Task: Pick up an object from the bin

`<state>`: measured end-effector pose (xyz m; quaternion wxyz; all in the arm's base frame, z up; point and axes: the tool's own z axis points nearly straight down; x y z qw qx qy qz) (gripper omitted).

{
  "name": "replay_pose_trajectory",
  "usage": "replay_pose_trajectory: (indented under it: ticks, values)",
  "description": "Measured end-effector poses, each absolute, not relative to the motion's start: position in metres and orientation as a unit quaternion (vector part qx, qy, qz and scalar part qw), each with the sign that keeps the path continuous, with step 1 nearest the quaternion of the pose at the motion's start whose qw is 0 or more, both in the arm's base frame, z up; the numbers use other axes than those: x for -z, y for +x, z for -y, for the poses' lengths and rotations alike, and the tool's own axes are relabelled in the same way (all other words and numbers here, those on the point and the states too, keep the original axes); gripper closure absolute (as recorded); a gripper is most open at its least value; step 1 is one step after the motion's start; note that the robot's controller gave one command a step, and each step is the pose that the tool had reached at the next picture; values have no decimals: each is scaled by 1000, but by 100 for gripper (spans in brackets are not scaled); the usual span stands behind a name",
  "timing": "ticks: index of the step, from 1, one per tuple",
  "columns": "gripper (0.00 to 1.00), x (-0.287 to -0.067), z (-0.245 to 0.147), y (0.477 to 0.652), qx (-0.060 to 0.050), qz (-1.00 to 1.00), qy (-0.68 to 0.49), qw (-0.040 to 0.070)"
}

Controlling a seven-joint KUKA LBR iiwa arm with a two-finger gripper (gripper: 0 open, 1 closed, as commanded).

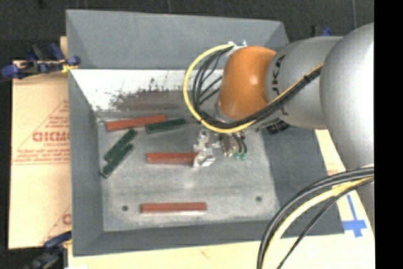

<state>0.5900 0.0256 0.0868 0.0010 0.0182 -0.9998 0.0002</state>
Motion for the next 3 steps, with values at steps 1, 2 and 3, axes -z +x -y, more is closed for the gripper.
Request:
replay_pose_trajectory:
  ticks: [1, 2, 3]
  values:
    - [100, -107, -25, 588, 0, 1000, 18, 4]
    - [100, -130, -25, 590, 0, 1000, 18, 0]
    - [100, -148, -25, 591, 0, 1000, 19, -2]
